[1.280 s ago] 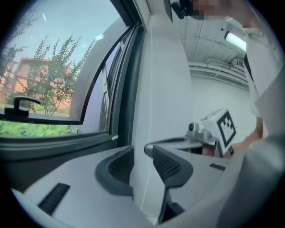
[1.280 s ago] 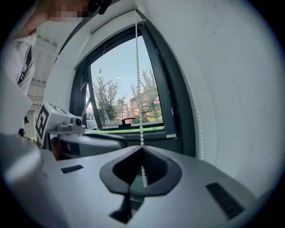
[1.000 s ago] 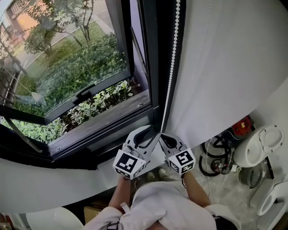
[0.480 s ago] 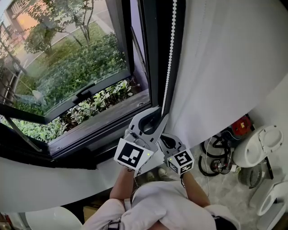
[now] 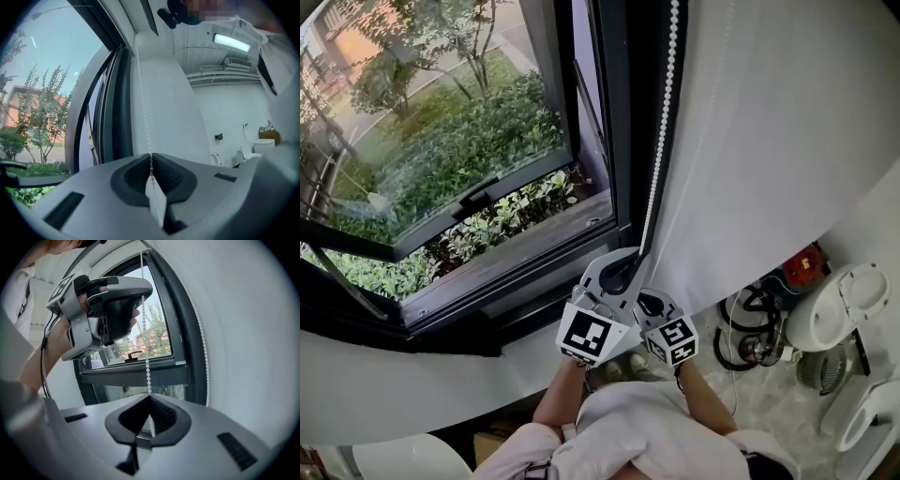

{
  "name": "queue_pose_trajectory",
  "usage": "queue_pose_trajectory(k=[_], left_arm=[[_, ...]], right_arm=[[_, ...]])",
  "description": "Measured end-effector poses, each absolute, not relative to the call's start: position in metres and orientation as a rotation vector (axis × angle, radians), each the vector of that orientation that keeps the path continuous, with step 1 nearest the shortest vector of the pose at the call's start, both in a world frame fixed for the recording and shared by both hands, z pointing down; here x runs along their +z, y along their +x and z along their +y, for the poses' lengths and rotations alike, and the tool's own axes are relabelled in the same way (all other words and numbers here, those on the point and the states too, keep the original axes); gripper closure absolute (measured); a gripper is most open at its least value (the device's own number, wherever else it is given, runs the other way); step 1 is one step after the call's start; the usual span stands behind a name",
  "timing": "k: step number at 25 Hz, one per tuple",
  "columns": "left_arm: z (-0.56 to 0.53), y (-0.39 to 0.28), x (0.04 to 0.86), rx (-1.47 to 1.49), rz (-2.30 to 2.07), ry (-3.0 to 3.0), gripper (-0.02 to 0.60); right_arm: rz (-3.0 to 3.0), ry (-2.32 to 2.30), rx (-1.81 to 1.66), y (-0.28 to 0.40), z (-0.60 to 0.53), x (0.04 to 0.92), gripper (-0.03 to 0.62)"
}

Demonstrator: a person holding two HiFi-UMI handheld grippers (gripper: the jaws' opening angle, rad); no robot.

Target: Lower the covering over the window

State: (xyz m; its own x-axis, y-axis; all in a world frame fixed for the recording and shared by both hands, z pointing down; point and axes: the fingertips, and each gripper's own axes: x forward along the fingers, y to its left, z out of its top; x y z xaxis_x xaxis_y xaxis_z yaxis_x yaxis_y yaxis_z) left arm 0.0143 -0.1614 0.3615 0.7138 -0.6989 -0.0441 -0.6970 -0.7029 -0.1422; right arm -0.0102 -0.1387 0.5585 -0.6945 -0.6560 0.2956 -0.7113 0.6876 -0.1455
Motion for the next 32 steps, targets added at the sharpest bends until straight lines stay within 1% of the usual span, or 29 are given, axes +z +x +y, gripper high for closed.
queue_pose_trajectory(k=[32], left_arm=[[-0.146, 0.005, 0.5, -0.239, 1.216, -2.956, 0.56]], right_arm=[[-2.432, 0.965, 0.593, -0.01, -0.115, 0.693, 0.599]])
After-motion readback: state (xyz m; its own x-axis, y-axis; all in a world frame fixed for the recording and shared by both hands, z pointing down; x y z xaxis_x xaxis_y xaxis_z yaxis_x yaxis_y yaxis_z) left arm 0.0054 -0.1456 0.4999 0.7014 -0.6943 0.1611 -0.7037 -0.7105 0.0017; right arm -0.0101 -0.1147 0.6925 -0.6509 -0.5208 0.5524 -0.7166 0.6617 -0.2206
